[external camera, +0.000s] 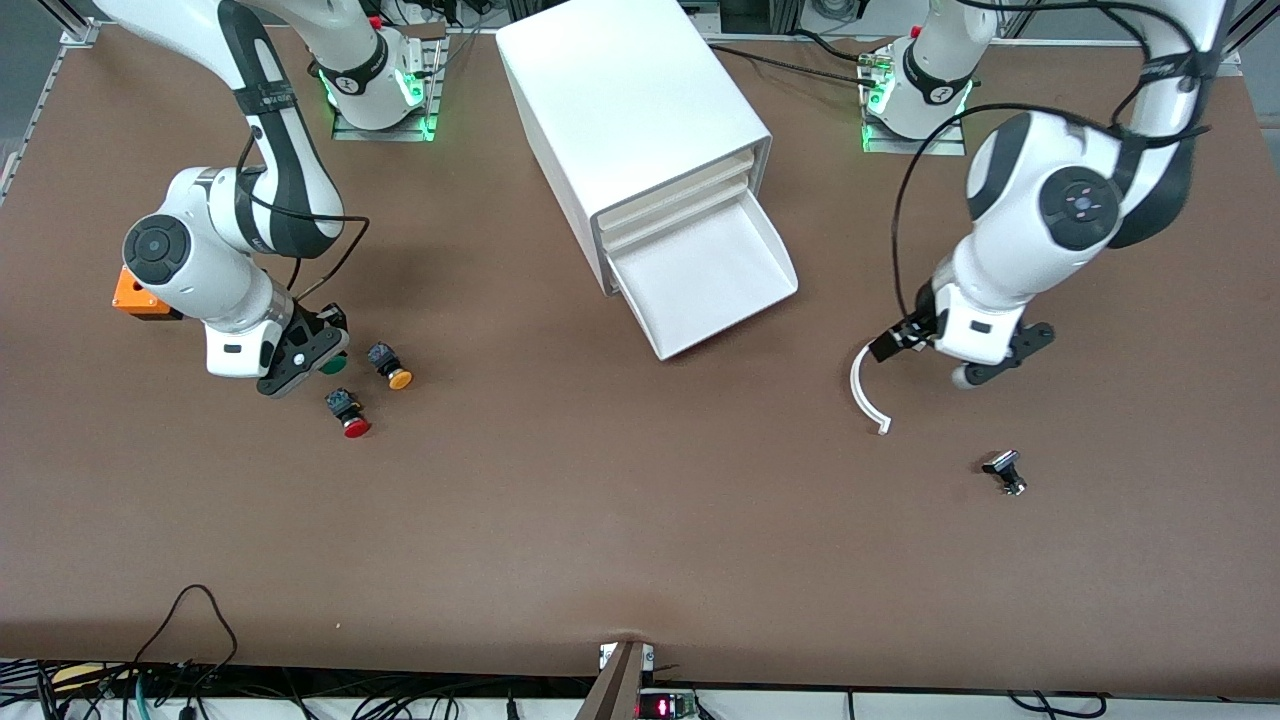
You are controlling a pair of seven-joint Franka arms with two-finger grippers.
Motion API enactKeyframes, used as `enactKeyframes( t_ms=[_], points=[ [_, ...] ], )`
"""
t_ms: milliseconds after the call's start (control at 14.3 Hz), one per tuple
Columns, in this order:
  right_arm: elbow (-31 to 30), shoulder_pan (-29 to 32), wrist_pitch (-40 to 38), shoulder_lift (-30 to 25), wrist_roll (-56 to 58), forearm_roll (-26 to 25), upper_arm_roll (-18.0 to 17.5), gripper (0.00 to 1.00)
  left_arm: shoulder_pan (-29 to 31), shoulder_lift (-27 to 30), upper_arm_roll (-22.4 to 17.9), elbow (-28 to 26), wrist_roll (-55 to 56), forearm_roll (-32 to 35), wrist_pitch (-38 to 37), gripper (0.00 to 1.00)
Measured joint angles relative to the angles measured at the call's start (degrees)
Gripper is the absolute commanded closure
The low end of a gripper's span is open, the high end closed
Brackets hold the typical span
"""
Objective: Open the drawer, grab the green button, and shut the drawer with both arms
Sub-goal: 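Carry the green button toward the yellow and red buttons, then place the green button with the right gripper while the left gripper pushes the drawer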
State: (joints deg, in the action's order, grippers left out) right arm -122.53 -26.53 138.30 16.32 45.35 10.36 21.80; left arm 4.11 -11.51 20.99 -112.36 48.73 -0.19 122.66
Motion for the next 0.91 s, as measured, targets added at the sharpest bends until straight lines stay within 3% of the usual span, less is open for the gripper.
enactKeyframes(
  t_ms=[139, 209, 279, 348, 906],
  points=[
    [-0.4, 0.1, 0.8, 0.3, 1.9, 2.2, 0.0, 0.92, -1.0, -1.6, 0.7, -0.4, 2.9, 0.0, 2.0, 0.00],
    [-0.6, 0.1, 1.3, 0.6, 2.7, 3.0, 0.0, 0.80, -1.7, -2.5, 0.8, -0.5, 4.0, 0.0, 2.8, 0.00],
    [-0.8, 0.1, 1.7, 0.9, 3.0, 3.4, 0.1, 0.50, -2.4, -3.3, 0.8, -0.5, 4.9, 0.0, 3.8, 0.00],
    [-0.9, 0.2, 1.9, 1.2, 3.0, 3.7, 0.1, 0.01, -3.1, -4.3, 0.8, -0.5, 5.7, 0.0, 4.7, 0.00],
    [-0.8, 1.0, 2.1, 1.6, 3.1, 4.0, 0.4, 0.00, -8.6, -11.7, 0.9, -0.5, 10.7, 0.1, 12.9, 0.00]
  ],
)
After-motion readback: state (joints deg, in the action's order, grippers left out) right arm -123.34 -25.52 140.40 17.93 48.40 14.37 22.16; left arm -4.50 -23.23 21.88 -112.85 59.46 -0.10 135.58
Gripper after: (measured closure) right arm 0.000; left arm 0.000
